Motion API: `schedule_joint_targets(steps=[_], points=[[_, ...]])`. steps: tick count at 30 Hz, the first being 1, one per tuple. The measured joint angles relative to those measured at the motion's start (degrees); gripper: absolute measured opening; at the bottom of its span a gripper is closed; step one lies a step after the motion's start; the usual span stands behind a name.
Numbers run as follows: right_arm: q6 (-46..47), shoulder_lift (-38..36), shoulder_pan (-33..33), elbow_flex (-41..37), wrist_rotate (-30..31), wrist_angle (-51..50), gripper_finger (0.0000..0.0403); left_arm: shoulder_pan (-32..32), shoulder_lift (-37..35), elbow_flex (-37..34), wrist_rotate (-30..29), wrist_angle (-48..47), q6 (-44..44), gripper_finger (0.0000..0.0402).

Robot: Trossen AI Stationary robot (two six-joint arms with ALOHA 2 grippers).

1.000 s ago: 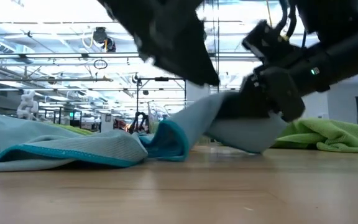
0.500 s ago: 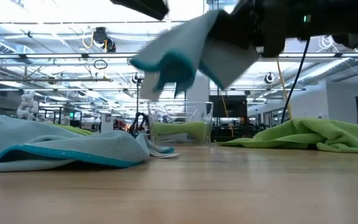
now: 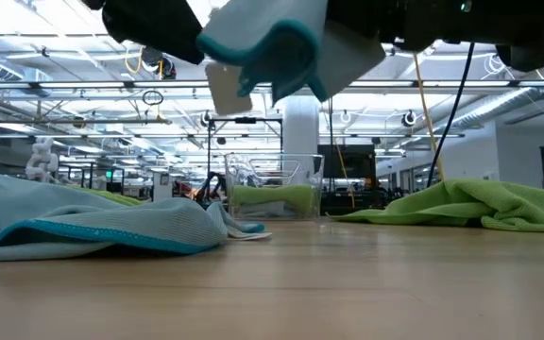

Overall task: Fold microfiber towels
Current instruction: Put the right blue towel into the transparent bin

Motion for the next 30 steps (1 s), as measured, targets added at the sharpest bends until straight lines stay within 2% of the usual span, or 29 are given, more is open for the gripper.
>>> schedule_joint_targets(steps=[4,7,11,15,22,27,30], points=[[-0.66,0.00,-0.63,0.00,-5.97,1.31,0.0013,-1.49,-0.07,-0.19,-0.17,5.58,0.76,0.0189],[-0.39,0.00,-0.86,0.00,-7.91,2.42,0.0013,-1.82,-0.06,-0.24,-1.54,10.83,2.18,0.0189],[-0.38,0.00,-1.01,0.00,-8.47,4.84,0.0013,-0.37,1.06,-0.19,-1.98,17.92,5.71,0.0189],[0.92,0.00,-1.69,0.00,-13.39,7.09,0.0013,1.94,3.65,-0.24,-1.18,21.89,7.85,0.0189],[3.97,0.02,-2.87,0.00,-14.92,10.73,0.0013,2.27,4.64,-0.24,2.85,20.79,8.90,0.0189],[6.69,0.02,-4.18,-0.07,-22.39,13.01,0.0013,-1.62,1.28,-0.17,2.51,18.90,11.29,0.0189],[8.85,0.02,-5.28,-0.81,-27.60,14.97,0.0013,-4.67,-1.62,-0.28,-0.72,16.91,12.77,0.0189]])
